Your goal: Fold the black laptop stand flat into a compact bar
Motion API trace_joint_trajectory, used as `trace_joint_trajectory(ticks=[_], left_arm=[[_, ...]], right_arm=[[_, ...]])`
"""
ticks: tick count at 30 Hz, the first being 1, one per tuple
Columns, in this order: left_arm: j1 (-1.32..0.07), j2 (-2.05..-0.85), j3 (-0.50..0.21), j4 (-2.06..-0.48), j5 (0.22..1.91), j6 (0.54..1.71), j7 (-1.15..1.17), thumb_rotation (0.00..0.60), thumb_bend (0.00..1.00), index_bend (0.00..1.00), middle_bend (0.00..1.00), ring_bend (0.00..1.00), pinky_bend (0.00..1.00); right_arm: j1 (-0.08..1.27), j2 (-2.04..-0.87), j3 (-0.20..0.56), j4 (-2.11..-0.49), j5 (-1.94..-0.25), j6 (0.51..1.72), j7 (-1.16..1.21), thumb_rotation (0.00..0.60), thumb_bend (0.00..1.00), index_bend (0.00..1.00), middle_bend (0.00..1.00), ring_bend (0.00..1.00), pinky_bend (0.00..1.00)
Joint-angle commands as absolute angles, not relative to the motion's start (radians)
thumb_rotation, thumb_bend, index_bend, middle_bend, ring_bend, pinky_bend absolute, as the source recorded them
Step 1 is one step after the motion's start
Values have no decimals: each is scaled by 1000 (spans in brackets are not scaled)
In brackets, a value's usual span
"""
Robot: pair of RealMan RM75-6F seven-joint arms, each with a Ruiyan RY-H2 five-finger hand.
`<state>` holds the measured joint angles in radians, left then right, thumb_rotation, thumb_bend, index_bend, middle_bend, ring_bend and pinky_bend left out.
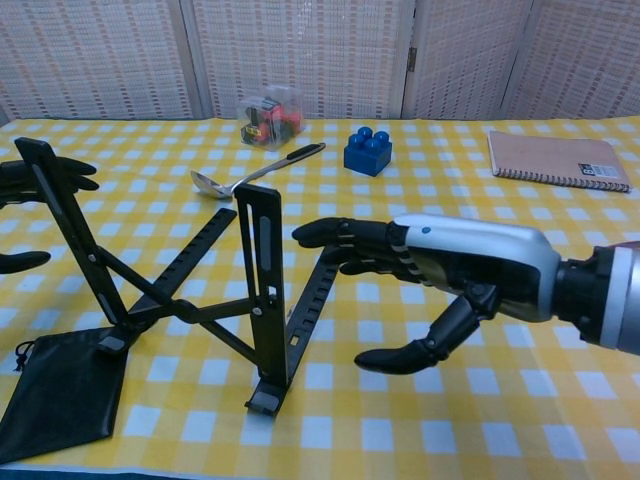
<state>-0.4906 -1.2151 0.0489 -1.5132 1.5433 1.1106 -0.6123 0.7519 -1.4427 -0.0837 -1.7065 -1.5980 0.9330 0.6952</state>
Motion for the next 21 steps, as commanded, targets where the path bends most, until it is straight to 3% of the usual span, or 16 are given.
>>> trace_joint_trajectory(ticks=[1, 12, 21], left_arm=[[-486, -1209, 48, -1517, 1543, 1115, -613, 600, 367, 74, 110, 0, 0], [-472, -1194, 45, -1525, 1558, 1134, -618, 600, 367, 74, 110, 0, 0], [-469, -1188, 35, -1522, 1564, 1145, -626, 600, 366, 74, 110, 0, 0]], right_arm=[[742, -1512, -41, -1702, -1543, 928, 618, 600, 314, 0, 0, 2, 0], [705, -1685, 97, -1683, -1369, 994, 434, 600, 314, 0, 0, 4, 0], [664, -1715, 179, -1641, -1255, 1047, 377, 600, 314, 0, 0, 4, 0]])
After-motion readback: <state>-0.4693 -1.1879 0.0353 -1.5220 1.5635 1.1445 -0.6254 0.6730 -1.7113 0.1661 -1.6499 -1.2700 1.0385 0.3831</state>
